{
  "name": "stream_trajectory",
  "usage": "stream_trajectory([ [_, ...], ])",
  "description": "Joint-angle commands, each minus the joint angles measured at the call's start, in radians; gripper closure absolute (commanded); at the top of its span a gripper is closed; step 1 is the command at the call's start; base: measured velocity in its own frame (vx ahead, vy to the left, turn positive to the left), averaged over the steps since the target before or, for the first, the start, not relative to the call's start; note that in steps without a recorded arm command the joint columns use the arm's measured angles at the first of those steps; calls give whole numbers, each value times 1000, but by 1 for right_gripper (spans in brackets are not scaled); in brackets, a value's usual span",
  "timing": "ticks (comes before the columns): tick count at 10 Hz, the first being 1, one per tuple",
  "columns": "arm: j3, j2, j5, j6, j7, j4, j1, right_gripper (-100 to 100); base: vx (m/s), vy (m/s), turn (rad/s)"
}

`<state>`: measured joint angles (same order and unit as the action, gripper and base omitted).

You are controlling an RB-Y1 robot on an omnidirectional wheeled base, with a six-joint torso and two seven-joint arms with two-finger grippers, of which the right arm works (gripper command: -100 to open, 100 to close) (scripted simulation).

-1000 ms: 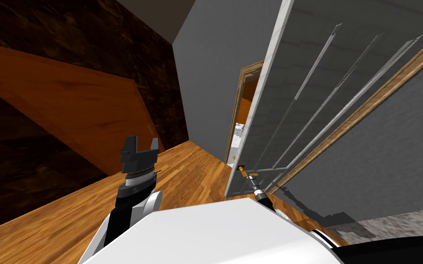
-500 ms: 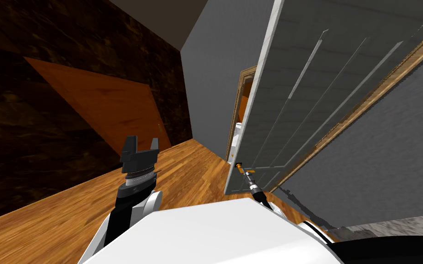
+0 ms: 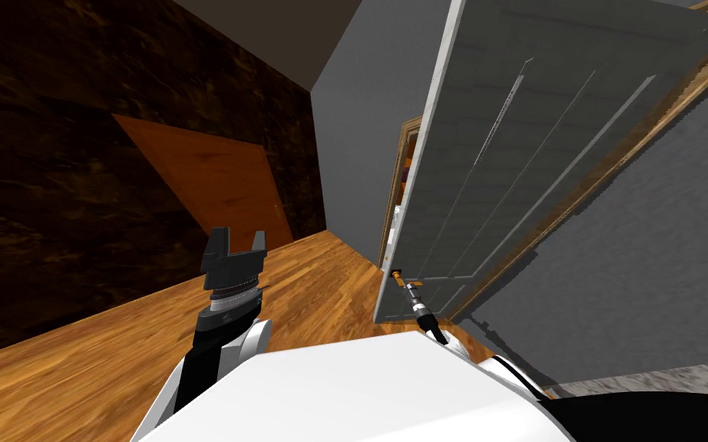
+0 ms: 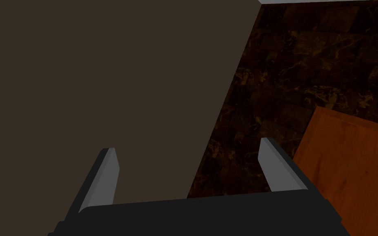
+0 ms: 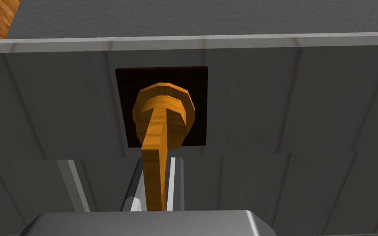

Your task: Pull the door open

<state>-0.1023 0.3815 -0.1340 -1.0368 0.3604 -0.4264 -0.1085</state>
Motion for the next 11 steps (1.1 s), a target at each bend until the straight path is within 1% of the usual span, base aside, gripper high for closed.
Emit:
stream_trajectory([
  [1,-1,-2,-1,25,-5,-39,17,100,-107,-42,34],
  [2,0,-2,-1,15,-4,-23,9,100,-31,-18,12],
  [3,-13,13,3,-7,12,-23,29,100,-122,-6,154],
  [4,-20,23,6,-25,24,-21,40,100,-208,-65,175],
  [6,-20,23,6,-25,24,-21,40,100,-96,-26,27],
  [8,-37,46,11,-67,50,-16,67,100,-108,-28,119],
  [9,-42,52,12,-78,57,-15,73,100,-160,-55,128],
  [10,-50,64,15,-99,70,-12,87,100,-172,-59,133],
  [11,-54,69,16,-109,76,-11,93,100,-144,-81,109],
])
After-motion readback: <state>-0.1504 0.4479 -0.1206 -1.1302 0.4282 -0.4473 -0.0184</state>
